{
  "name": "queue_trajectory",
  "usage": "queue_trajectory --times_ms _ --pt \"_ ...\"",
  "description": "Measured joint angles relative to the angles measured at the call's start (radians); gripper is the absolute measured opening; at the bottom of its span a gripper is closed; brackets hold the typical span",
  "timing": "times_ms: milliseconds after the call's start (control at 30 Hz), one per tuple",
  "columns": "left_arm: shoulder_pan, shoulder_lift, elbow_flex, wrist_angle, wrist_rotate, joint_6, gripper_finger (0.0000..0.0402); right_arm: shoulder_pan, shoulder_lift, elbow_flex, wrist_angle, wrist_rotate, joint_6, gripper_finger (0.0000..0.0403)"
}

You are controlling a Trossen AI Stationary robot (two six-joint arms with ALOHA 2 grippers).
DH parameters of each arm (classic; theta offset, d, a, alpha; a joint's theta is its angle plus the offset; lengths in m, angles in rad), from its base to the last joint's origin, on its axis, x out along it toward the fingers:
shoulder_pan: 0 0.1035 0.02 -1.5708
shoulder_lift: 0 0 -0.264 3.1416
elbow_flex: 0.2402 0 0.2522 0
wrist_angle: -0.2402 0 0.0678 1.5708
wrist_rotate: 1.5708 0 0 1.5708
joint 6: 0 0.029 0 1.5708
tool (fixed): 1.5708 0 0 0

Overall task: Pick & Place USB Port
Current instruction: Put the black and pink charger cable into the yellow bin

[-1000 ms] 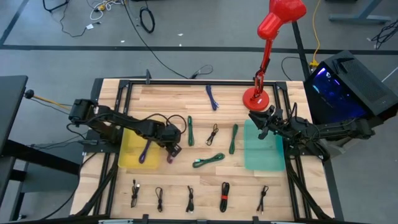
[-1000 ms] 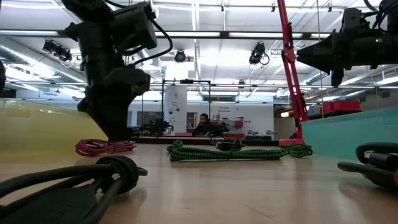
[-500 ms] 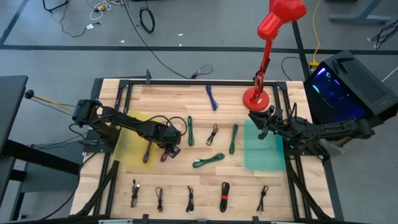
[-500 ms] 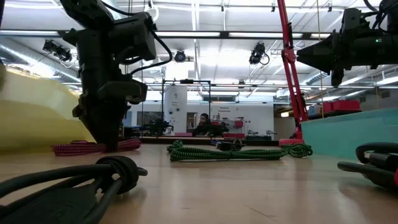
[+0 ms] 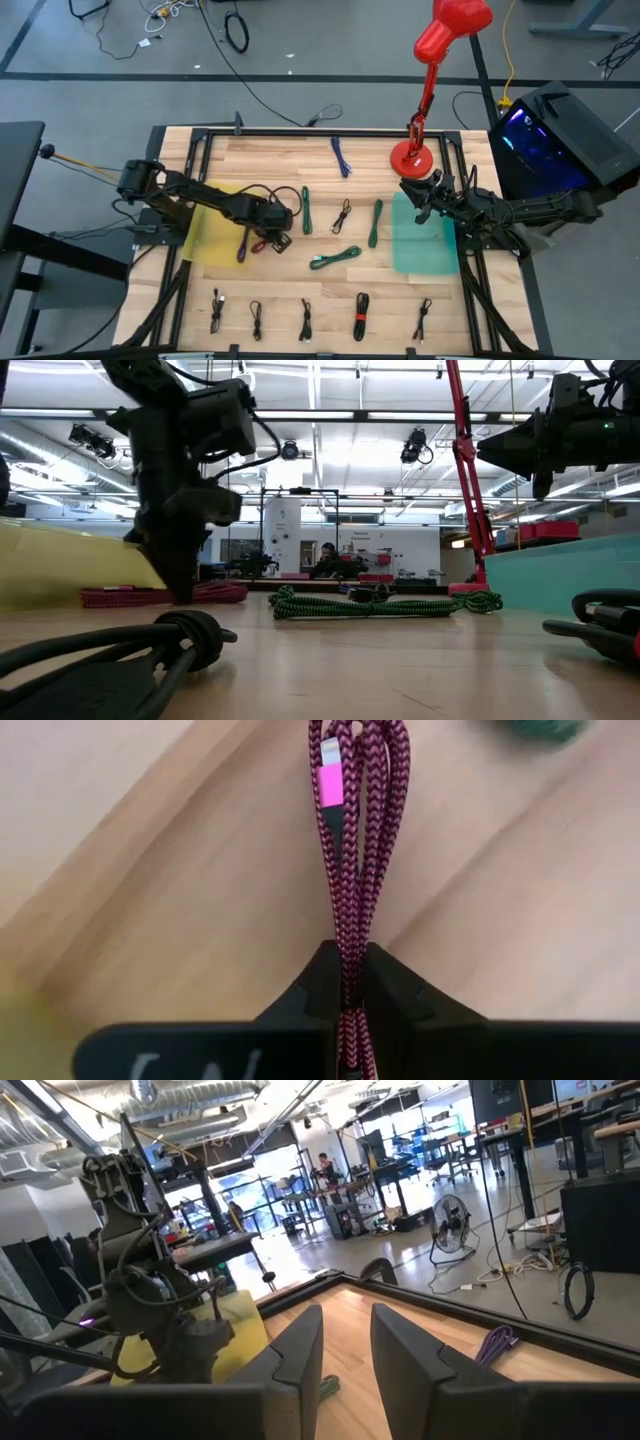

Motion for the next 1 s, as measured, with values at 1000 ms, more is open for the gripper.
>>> queue_trajectory --times_ms 1000 --pt "-0.055 -0.166 0.381 -0.831 -0.374 -0.033 0.0025 0.0 0.0 0.0 -0.027 0.0 -0.007 0.0091"
